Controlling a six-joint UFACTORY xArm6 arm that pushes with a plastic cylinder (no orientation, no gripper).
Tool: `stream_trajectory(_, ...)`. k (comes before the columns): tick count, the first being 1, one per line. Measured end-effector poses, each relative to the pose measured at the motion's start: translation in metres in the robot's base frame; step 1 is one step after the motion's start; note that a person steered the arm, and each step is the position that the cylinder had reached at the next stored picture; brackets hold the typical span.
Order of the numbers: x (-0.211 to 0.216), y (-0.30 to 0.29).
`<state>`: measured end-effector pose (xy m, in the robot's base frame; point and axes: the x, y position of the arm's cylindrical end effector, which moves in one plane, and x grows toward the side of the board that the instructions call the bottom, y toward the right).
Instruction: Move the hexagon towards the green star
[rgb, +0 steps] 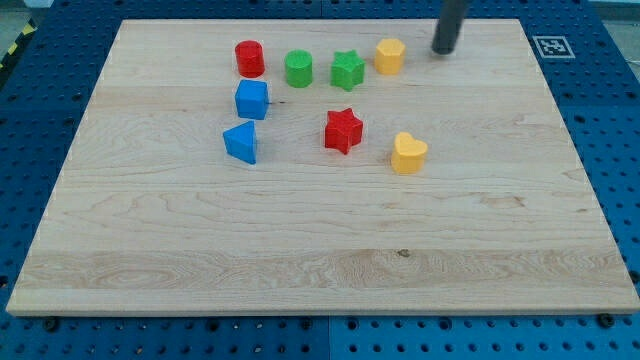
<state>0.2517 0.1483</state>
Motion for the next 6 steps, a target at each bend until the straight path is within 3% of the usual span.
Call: stream_trajectory(6,0.003,-0.115)
